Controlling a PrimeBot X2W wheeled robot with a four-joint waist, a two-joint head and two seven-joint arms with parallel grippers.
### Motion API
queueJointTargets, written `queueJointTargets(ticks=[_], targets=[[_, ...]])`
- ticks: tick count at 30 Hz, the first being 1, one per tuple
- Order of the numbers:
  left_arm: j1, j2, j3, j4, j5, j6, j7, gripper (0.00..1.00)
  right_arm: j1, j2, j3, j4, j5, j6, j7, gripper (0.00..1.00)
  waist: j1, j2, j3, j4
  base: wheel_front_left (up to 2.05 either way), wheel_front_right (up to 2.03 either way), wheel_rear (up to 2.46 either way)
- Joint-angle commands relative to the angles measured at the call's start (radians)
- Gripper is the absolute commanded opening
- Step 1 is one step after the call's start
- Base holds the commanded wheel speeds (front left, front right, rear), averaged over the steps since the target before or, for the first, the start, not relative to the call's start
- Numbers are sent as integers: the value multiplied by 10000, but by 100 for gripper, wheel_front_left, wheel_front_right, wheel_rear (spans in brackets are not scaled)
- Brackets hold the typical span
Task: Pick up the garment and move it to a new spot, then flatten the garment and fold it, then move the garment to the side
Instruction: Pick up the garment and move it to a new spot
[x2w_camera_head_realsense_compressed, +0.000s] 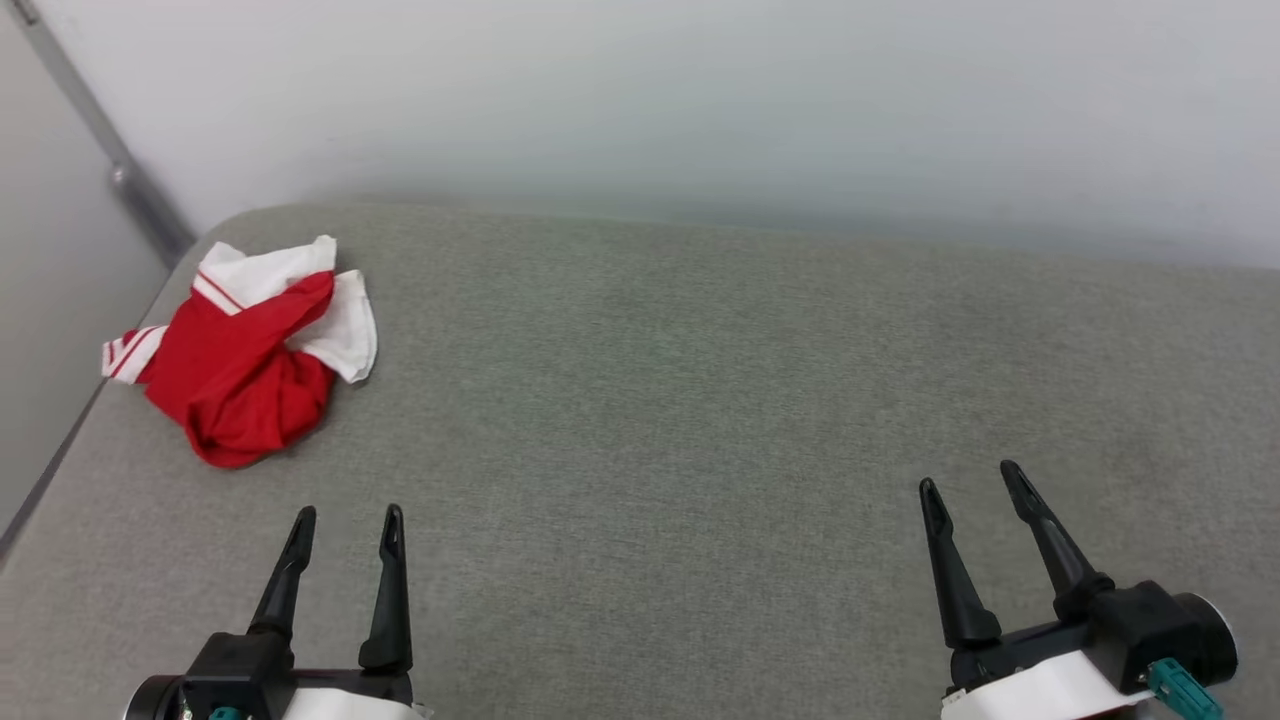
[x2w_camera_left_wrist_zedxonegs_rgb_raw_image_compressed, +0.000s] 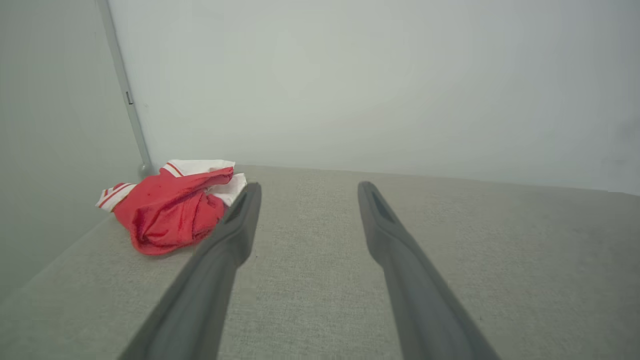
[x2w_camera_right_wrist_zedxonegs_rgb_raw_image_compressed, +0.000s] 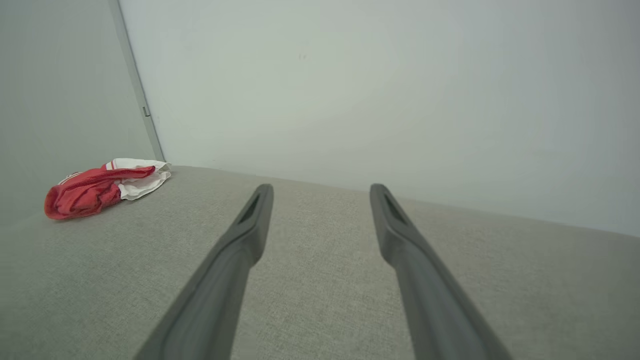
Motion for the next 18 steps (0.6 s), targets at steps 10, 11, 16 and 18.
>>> queueJointTargets(ticks=[10,11,16,18], targets=[[319,-8,218,-35,69,-16,-28,100,224,12,322,146,27,-5,-27,100,0,0,-299,1631,0,0,0],[339,-10,222,-35,73,-21,-28,100,217,12,342,158,36,-5,-27,100,0,0,-318,1735,0,0,0],[452,-10,225,-55,124,-66,-28,100,285,10,557,238,87,-7,-27,100,0,0,-433,2310,0,0,0],[497,-10,231,-62,154,-95,-28,100,298,12,597,256,132,-5,-27,100,0,0,-467,2416,0,0,0]])
